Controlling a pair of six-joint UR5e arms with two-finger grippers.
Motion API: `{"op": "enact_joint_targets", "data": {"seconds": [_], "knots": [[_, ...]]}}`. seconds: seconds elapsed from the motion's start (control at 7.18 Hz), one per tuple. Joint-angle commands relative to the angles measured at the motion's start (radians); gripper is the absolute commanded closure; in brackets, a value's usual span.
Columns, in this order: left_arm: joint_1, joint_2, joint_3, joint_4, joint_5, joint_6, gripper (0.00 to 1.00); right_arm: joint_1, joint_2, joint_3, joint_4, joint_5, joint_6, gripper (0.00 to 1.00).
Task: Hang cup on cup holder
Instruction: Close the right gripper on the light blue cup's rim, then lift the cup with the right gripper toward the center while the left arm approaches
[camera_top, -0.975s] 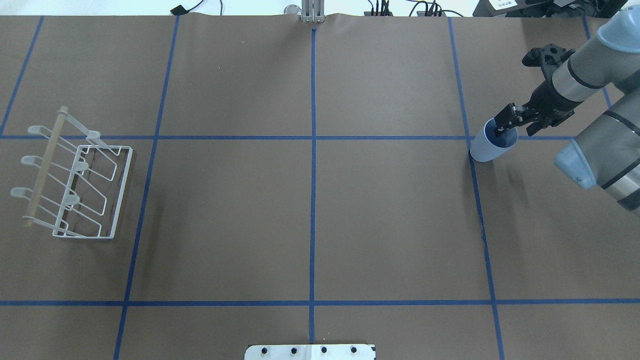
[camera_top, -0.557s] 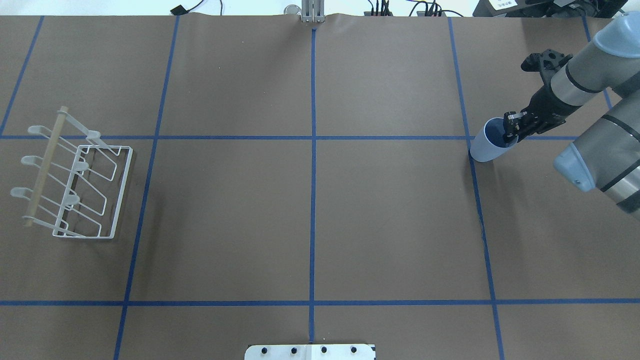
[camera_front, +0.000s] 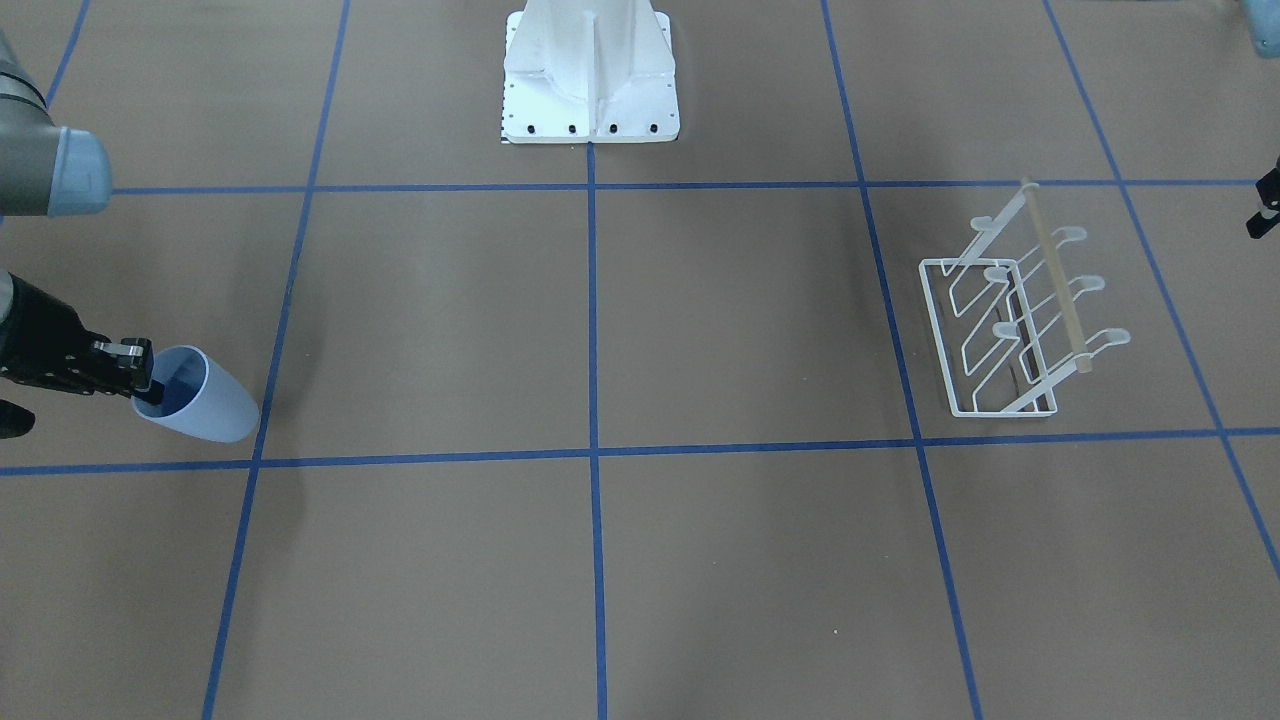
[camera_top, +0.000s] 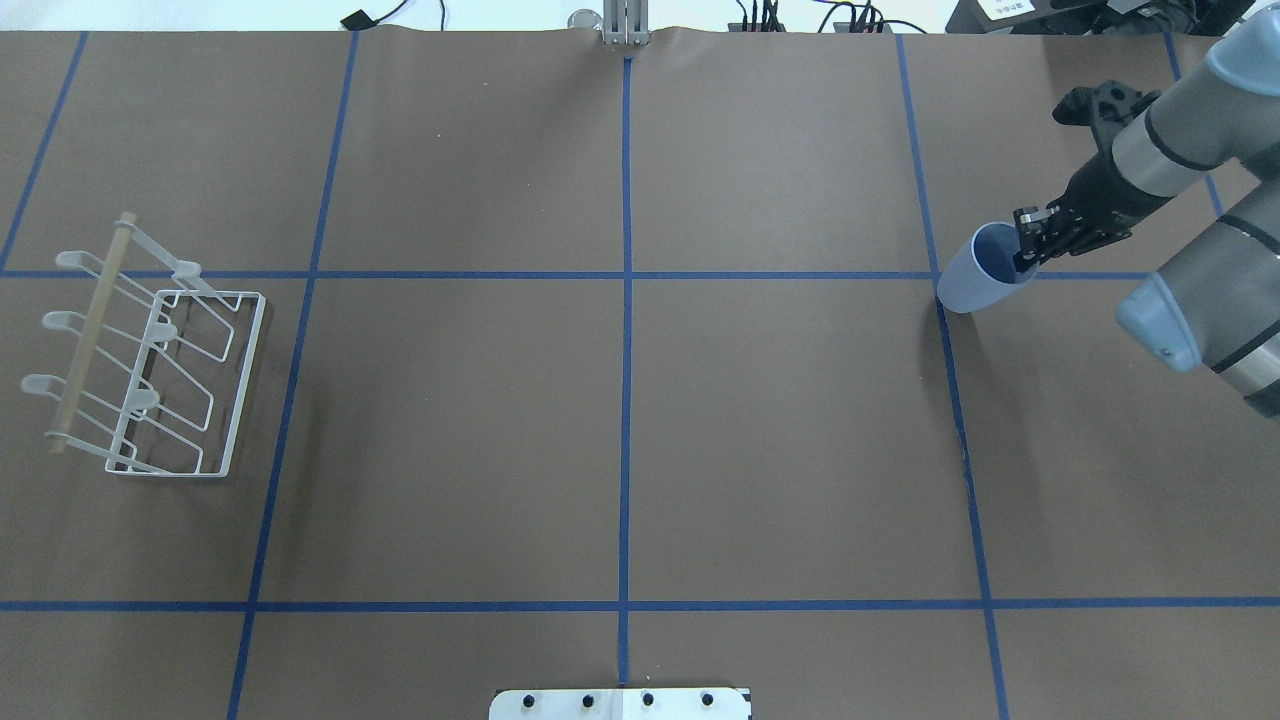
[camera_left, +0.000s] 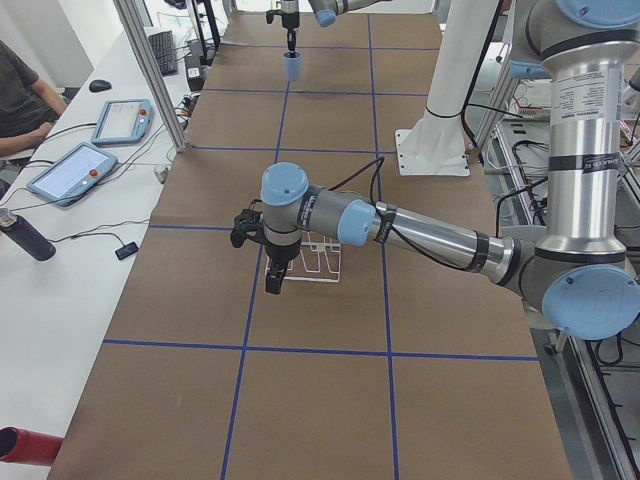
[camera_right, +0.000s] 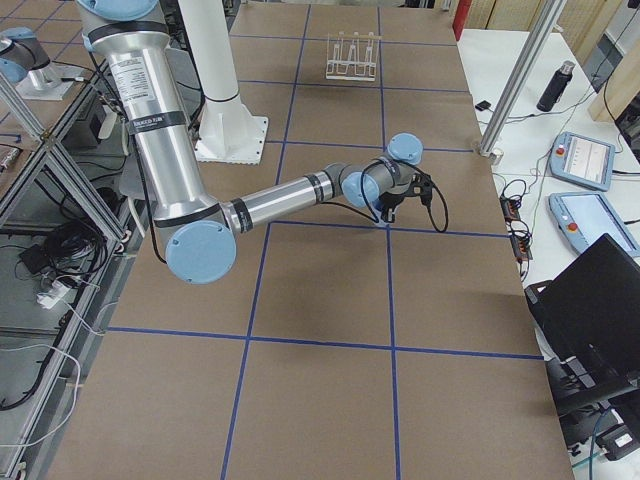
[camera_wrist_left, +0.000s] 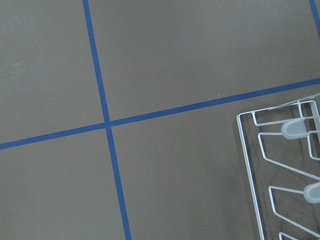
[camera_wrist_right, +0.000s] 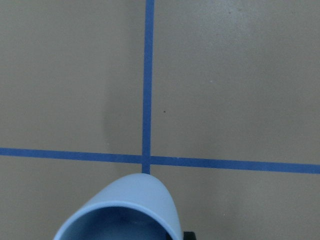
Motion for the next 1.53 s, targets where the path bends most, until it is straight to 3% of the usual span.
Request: {"op": "enact_joint_targets", "data": {"seconds": [0.0, 0.14, 0.42, 0.7, 0.84, 1.11, 1.25, 1.39], "knots": [[0.036, -0.029, -0.005, -0.001, -0.100, -0.119, 0.02, 0.008, 0.043, 0.115, 0.001, 0.045, 0.212, 1.00], [0.086, -0.090, -0.013, -0.032, -0.147, -0.273, 0.02, -0.045, 0.087, 0.163, 0.005, 0.042, 0.378, 1.00], [0.187, -0.213, -0.007, -0.287, -0.147, -0.691, 0.02, -0.111, 0.157, 0.205, 0.072, 0.041, 0.609, 1.00], [0.301, -0.448, 0.027, -0.333, -0.135, -1.115, 0.02, -0.162, 0.165, 0.189, 0.335, 0.039, 0.707, 1.00], [0.323, -0.498, 0.025, -0.360, -0.135, -1.217, 0.02, -0.187, 0.192, 0.185, 0.405, 0.031, 0.791, 1.00], [0.405, -0.540, 0.053, -0.598, -0.121, -1.459, 0.02, -0.208, 0.275, 0.180, 0.420, 0.025, 0.884, 1.00], [0.454, -0.542, 0.073, -0.794, -0.039, -1.606, 0.02, -0.211, 0.283, 0.180, 0.456, 0.021, 0.921, 1.00], [0.540, -0.542, 0.082, -0.942, 0.115, -1.752, 0.02, -0.219, 0.281, 0.174, 0.546, -0.010, 0.976, 1.00]]}}
